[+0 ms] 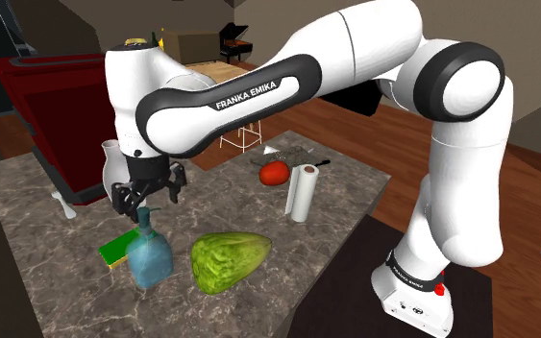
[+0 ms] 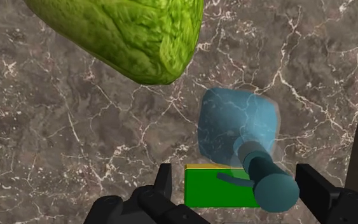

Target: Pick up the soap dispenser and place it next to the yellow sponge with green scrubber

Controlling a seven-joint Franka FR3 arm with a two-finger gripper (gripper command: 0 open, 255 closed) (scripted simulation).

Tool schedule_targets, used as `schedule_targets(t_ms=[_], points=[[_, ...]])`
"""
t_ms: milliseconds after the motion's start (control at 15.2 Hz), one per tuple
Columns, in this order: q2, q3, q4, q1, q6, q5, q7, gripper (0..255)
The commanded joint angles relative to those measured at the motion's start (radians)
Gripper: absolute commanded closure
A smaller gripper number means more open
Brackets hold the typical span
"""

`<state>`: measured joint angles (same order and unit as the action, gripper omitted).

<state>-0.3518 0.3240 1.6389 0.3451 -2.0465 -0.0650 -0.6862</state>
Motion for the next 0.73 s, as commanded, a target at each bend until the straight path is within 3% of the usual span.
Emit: schedule_targets(t_ms=[0, 132, 660], points=[[0.019, 0.002, -0.025, -0.002, 0.043, 0.007, 0.003, 0], [0.035, 0.004, -0.063, -0.005, 0.096, 0.012, 0.007, 0], [0.035, 0.004, -0.063, -0.005, 0.096, 0.012, 0.007, 0]])
